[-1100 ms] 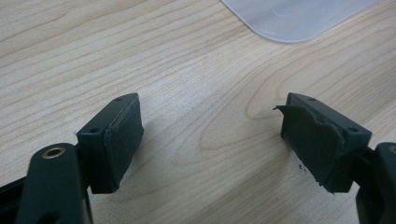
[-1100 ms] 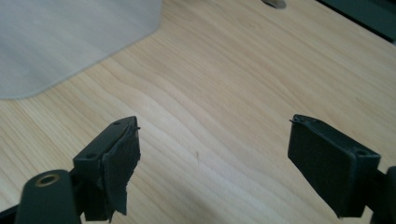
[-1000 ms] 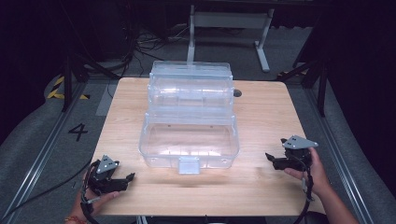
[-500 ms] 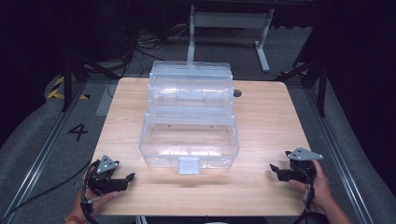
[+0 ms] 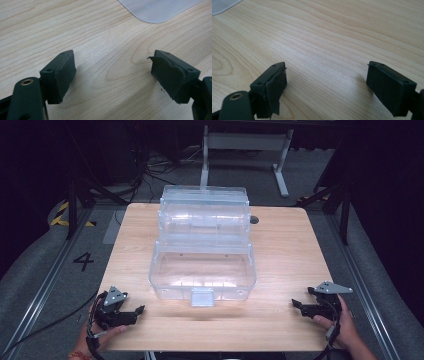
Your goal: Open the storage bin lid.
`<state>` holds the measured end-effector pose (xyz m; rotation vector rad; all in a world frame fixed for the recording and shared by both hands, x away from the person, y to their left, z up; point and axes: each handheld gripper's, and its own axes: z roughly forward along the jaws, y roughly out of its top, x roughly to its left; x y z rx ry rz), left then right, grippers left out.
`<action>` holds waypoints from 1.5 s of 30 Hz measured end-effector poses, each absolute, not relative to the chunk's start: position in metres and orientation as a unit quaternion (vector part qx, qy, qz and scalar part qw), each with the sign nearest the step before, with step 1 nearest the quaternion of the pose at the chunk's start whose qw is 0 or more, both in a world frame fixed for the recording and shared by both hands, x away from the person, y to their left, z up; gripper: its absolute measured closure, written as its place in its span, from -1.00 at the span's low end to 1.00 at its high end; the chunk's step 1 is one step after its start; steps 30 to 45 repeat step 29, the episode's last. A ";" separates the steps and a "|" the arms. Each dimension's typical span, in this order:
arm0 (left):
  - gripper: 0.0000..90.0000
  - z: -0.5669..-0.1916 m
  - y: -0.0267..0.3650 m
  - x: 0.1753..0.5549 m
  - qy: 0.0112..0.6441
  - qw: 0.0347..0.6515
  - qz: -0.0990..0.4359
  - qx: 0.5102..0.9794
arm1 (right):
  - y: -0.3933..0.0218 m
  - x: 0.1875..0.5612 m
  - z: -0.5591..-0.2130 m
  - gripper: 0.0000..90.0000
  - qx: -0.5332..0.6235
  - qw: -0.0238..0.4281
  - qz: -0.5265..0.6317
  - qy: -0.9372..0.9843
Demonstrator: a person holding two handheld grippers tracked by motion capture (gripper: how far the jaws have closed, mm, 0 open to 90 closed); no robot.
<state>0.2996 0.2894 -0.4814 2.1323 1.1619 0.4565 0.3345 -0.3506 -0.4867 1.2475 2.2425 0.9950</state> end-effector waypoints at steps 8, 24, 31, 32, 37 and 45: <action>-0.56 -0.481 0.289 0.299 0.446 0.327 0.176 0.815 | -0.349 0.338 -0.487 -0.68 0.442 0.191 0.354 0.801; -0.68 -0.482 0.288 0.299 0.462 0.322 0.178 0.807 | -0.348 0.339 -0.487 -0.69 0.440 0.191 0.354 0.803; -0.76 -0.482 0.285 0.301 0.469 0.314 0.180 0.806 | -0.348 0.339 -0.487 -0.69 0.441 0.191 0.354 0.802; -0.76 -0.482 0.285 0.301 0.469 0.314 0.180 0.806 | -0.348 0.339 -0.487 -0.69 0.441 0.191 0.354 0.802; -0.76 -0.482 0.285 0.301 0.469 0.314 0.180 0.806 | -0.348 0.339 -0.487 -0.69 0.441 0.191 0.354 0.802; -0.76 -0.482 0.285 0.301 0.469 0.314 0.180 0.806 | -0.348 0.339 -0.487 -0.69 0.441 0.191 0.354 0.802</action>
